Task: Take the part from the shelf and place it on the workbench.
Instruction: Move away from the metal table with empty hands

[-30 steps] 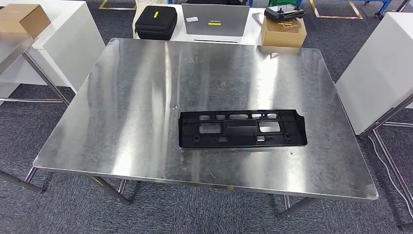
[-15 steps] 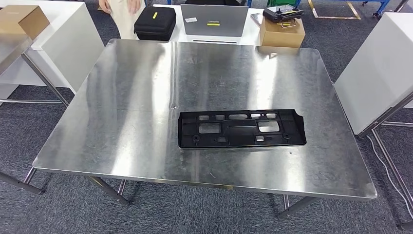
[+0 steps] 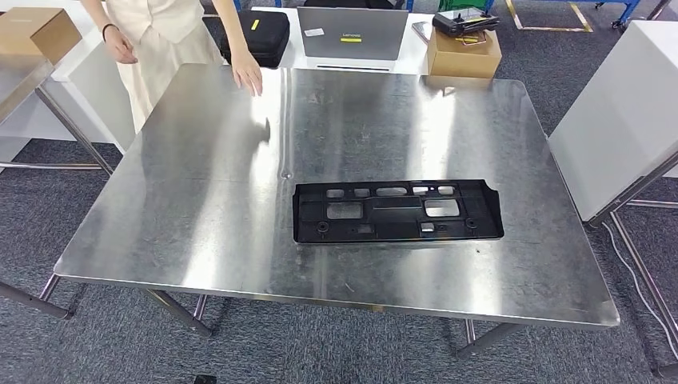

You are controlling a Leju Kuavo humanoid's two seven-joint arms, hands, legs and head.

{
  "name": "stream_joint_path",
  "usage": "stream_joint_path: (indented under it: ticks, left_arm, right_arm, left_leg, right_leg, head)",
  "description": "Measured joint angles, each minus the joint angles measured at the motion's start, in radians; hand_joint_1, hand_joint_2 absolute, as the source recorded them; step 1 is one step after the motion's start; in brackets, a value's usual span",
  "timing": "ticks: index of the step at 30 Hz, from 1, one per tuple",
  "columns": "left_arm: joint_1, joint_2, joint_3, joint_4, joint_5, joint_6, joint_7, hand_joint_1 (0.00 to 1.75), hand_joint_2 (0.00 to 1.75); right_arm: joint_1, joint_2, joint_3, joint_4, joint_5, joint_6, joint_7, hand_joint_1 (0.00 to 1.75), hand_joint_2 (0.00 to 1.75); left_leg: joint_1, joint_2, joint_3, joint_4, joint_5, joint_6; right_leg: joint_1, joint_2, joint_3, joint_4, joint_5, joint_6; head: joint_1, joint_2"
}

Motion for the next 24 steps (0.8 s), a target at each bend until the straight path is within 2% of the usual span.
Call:
stream_joint_path:
  ticks: [7, 14, 18, 21, 22, 24]
  left_arm:
    - [-0.015, 0.001, -0.037, 0.0, -0.029, -0.055, 0.059, 0.0, 0.0]
    - [-0.025, 0.004, -0.052, 0.0, -0.038, -0.06, 0.091, 0.0, 0.0]
    - [-0.026, 0.006, -0.055, -0.001, -0.039, -0.062, 0.092, 0.0, 0.0]
    - [-0.028, 0.005, -0.058, -0.001, -0.04, -0.063, 0.093, 0.0, 0.0]
    - [-0.029, 0.004, -0.06, -0.001, -0.04, -0.064, 0.093, 0.0, 0.0]
    - [-0.031, 0.003, -0.062, -0.001, -0.039, -0.066, 0.094, 0.0, 0.0]
  right_arm:
    - [0.001, 0.005, 0.047, 0.013, -0.011, 0.005, 0.012, 0.0, 1.75]
    - [0.002, 0.016, 0.062, 0.02, -0.01, 0.004, 0.019, 0.0, 1.75]
    - [0.003, 0.02, 0.069, 0.021, -0.008, 0.004, 0.021, 0.0, 1.75]
    - [0.004, 0.022, 0.073, 0.021, -0.006, 0.004, 0.023, 0.0, 1.75]
    - [0.004, 0.022, 0.074, 0.021, -0.005, 0.004, 0.023, 0.0, 1.75]
    - [0.005, 0.021, 0.075, 0.021, -0.005, 0.003, 0.025, 0.0, 1.75]
  left_leg:
    - [-0.001, 0.0, 0.0, 0.001, 0.0, 0.0]
    - [-0.003, 0.0, 0.0, 0.002, -0.002, 0.003]
    - [-0.006, 0.0, -0.001, 0.008, -0.005, 0.011]
    - [-0.007, 0.002, 0.002, 0.0, 0.008, 0.025]
    - [-0.004, 0.003, 0.004, -0.008, 0.016, 0.031]
    - [0.001, 0.008, 0.005, -0.021, 0.028, 0.038]
  right_leg:
    - [-0.002, 0.0, 0.0, 0.0, 0.0, 0.0]
    - [-0.009, 0.0, 0.002, 0.0, 0.0, 0.001]
    - [-0.013, 0.0, 0.004, -0.001, 0.0, 0.005]
    - [-0.013, 0.0, 0.004, 0.0, 0.002, 0.016]
    - [-0.012, -0.001, -0.002, 0.012, -0.008, 0.017]
    - [-0.012, -0.002, -0.038, 0.096, -0.064, 0.009]
  head:
    - [0.0, 0.0]
    - [0.0, 0.0]
    - [0.0, 0.0]
    - [-0.001, 0.0]
    - [0.0, 0.0]
    - [0.006, 0.0]
